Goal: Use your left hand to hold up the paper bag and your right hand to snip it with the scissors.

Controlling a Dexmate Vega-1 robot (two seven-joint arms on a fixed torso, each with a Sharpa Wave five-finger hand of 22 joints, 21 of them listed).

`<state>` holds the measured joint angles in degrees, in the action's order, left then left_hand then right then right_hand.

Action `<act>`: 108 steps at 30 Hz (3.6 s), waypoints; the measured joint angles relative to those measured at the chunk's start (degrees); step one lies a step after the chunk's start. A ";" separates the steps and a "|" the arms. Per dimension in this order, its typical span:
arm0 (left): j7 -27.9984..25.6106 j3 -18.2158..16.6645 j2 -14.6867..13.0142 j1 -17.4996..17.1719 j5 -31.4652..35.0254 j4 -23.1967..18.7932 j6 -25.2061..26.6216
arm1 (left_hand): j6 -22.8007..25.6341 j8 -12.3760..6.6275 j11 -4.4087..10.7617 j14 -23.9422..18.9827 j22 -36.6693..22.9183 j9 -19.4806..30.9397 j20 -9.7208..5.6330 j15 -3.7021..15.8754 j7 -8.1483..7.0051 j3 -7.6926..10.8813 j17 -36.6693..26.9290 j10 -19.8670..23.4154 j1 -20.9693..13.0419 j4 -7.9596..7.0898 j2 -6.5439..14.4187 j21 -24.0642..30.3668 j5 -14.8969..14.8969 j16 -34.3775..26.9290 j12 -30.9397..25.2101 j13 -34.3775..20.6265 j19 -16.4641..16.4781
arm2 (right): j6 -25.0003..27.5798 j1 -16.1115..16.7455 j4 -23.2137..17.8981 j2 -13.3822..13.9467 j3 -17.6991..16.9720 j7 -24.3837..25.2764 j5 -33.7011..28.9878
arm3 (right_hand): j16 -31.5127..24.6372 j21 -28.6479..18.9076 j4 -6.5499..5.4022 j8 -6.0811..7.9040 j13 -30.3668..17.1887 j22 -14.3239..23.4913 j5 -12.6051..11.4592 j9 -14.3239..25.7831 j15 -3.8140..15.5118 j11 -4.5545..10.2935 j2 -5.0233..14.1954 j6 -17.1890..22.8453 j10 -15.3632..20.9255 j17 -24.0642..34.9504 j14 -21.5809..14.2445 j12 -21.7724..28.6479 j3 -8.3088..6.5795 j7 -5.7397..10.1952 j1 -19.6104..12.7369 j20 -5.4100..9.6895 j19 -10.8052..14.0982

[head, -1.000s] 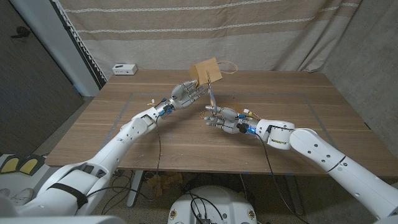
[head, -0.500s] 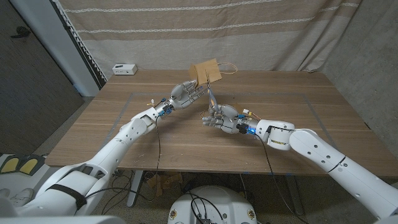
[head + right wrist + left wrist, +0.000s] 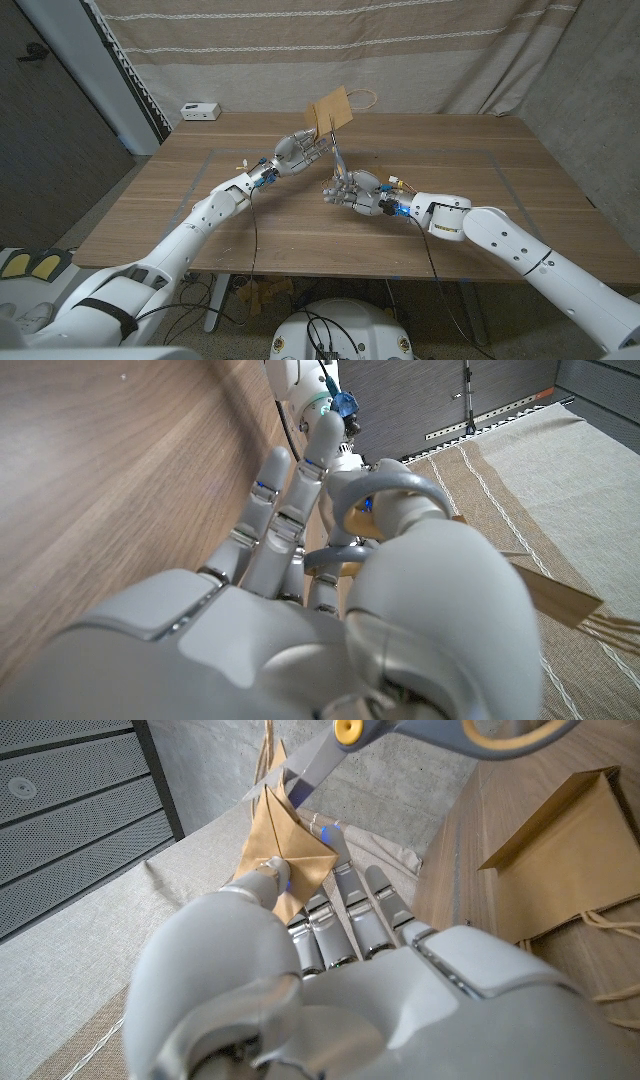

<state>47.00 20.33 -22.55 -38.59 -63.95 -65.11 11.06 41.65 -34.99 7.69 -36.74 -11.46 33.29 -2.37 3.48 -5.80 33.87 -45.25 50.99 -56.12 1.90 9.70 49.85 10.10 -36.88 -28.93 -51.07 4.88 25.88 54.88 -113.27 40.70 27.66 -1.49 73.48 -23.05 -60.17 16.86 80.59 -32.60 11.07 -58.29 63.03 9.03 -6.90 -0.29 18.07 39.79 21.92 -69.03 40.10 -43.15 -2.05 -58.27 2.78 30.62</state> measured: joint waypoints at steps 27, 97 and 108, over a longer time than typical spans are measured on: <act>-0.02 0.36 -0.11 -0.74 -0.63 -1.54 0.45 | 0.00 0.18 0.08 0.00 0.28 0.00 0.01 0.00 0.00 0.23 0.00 -0.08 0.17 0.24 0.17 0.45 0.14 0.00 0.74 -0.25 0.01 | 3.16 -2.79 1.33 0.35 0.84 -0.88 0.10 | -4.00 -11.49 -9.75 -3.89 15.03 -0.95 40.42 -18.08 1.81 13.25 0.45 8.74 22.63 1.25 5.17 -13.26 24.62 8.95 -4.00 0.04 -2.51; 0.82 0.42 -0.81 -0.26 0.25 0.41 -0.97 | 0.00 0.40 -0.23 0.41 0.26 0.00 0.32 0.00 0.00 0.80 -0.01 0.24 0.31 0.14 0.31 0.45 0.13 0.27 1.31 -0.52 -0.30 | 8.01 -7.44 1.12 1.77 3.01 -4.65 -3.32 | -3.45 -5.06 -13.12 -25.59 13.76 -0.95 37.27 -31.81 -0.83 9.35 0.83 2.94 11.59 -5.63 13.73 -23.67 47.14 -1.13 6.63 -0.74 -4.84; 1.69 0.50 -0.12 1.05 1.26 2.15 -2.17 | 0.00 0.40 -0.23 0.41 0.26 0.00 0.31 0.00 0.00 0.80 0.00 0.24 0.46 0.14 0.46 0.62 0.06 0.27 1.53 -0.69 -0.30 | 7.01 -6.83 0.83 2.20 3.04 -6.80 -4.01 | -3.67 -4.16 -13.28 -31.64 14.80 -0.94 36.83 -36.34 -1.50 7.82 0.84 0.09 8.03 -5.01 15.69 -23.29 47.92 -3.98 7.87 -1.35 -5.46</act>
<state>48.70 20.83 -22.66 -37.54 -62.69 -62.95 8.90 41.66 -34.59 7.46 -36.34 -11.20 33.29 -2.05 3.48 -5.80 34.67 -45.26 51.23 -55.66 2.04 10.16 50.47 10.15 -36.61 -27.40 -51.76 4.58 32.88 48.04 -112.44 42.89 30.71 -8.29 69.47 -26.72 -64.33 3.58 48.95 -17.80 10.12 -21.46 26.69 7.53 0.92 0.55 18.15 47.82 16.91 -53.34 16.81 4.77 -6.03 -50.39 1.42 25.16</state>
